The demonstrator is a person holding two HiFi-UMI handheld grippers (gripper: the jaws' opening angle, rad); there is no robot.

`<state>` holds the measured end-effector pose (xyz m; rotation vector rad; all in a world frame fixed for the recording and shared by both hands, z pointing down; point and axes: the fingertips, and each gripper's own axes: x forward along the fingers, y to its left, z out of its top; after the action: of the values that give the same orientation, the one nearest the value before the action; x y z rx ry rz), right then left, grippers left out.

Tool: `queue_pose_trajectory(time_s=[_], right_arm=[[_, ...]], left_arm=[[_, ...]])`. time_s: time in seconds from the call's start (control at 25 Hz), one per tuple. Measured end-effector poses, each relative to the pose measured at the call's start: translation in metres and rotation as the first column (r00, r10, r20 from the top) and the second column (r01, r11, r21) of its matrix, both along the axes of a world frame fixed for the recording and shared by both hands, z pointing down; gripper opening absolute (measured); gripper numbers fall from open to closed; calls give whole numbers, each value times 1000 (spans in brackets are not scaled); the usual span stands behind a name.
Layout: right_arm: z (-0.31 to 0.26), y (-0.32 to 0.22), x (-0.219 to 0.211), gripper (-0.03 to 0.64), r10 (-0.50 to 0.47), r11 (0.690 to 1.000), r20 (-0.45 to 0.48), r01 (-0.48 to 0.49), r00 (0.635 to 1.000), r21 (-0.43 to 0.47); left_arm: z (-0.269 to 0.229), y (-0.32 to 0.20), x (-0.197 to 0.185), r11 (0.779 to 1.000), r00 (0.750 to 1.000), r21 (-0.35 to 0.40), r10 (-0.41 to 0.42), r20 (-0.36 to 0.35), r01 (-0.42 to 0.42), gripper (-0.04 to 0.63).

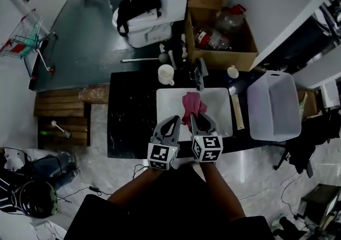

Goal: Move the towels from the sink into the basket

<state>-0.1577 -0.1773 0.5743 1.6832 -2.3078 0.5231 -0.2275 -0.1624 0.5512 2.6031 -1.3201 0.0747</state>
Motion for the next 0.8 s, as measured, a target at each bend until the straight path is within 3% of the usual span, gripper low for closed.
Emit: queue_pose_trajectory(time_s=[0.52,0.8], right_arm=[[-44,47,167,83,93,993,35,-95,995,67],[-76,68,239,83,139,979,33,-143,990,145]], left_arm=[[-36,29,178,990,991,56,129,28,-130,12],[-57,50,265,977,982,97,188,22,-189,12]])
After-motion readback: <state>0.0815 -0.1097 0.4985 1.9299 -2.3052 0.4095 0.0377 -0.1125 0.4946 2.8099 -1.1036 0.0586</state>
